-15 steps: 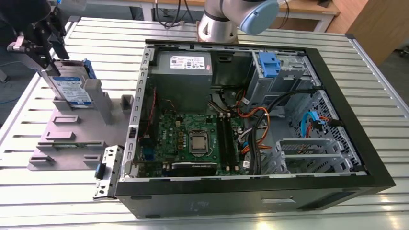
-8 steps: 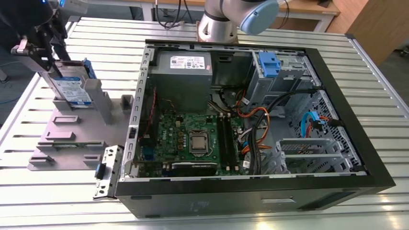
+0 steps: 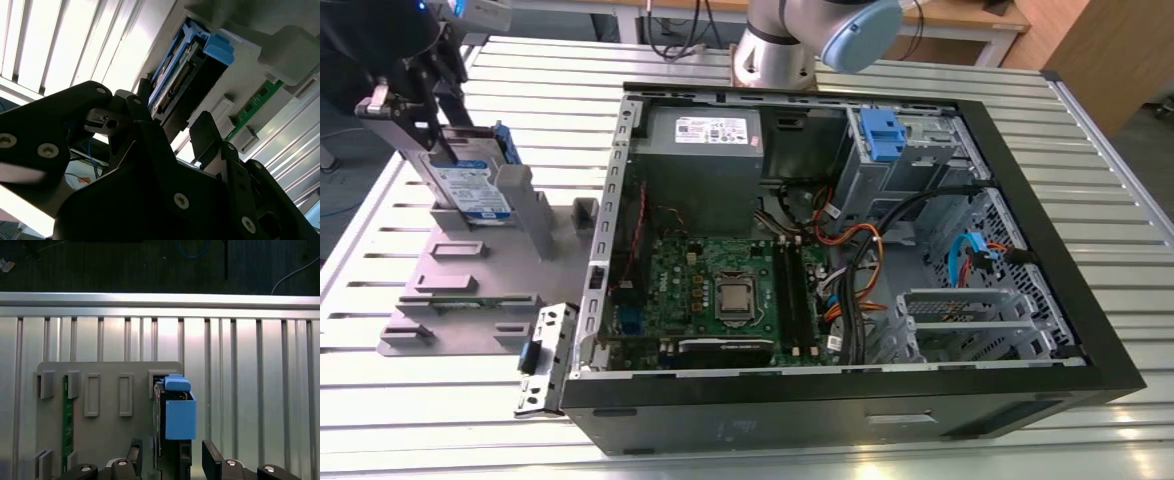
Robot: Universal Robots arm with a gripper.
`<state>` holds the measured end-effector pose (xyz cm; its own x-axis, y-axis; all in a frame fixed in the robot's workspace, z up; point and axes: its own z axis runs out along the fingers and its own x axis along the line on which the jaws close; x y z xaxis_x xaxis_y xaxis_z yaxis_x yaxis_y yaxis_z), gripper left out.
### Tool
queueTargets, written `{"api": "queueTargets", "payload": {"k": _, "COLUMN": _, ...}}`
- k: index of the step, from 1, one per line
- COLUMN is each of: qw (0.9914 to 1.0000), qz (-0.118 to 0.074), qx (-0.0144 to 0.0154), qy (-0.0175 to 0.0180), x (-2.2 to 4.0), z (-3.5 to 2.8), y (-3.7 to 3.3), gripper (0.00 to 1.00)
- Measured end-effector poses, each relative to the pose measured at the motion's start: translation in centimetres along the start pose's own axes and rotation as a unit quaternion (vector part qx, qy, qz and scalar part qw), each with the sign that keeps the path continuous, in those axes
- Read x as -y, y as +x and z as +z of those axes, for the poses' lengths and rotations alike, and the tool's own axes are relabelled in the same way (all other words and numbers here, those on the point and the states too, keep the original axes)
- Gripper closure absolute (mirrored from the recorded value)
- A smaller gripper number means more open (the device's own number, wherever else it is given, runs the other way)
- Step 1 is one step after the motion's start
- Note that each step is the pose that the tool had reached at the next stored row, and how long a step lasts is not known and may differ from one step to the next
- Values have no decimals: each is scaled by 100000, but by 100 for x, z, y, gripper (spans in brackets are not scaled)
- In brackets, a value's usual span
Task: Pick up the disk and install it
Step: 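Pick up the disk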
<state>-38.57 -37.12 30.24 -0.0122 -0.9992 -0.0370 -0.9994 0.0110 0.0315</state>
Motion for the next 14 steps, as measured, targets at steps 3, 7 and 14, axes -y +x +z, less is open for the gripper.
{"api": "queueTargets", "payload": {"k": 3, "qw": 100000, "qz": -76, "qx": -8, "qy": -13, "x": 5, "z": 25, "y": -3, "gripper": 41}}
{"api": "queueTargets", "payload": {"k": 7, "qw": 100000, "qz": -74, "qx": -8, "qy": -13, "x": 4, "z": 26, "y": -4, "gripper": 41}}
{"api": "queueTargets", "payload": {"k": 14, "qw": 100000, "qz": -73, "qx": -7, "qy": -8, "x": 4, "z": 28, "y": -4, "gripper": 55}}
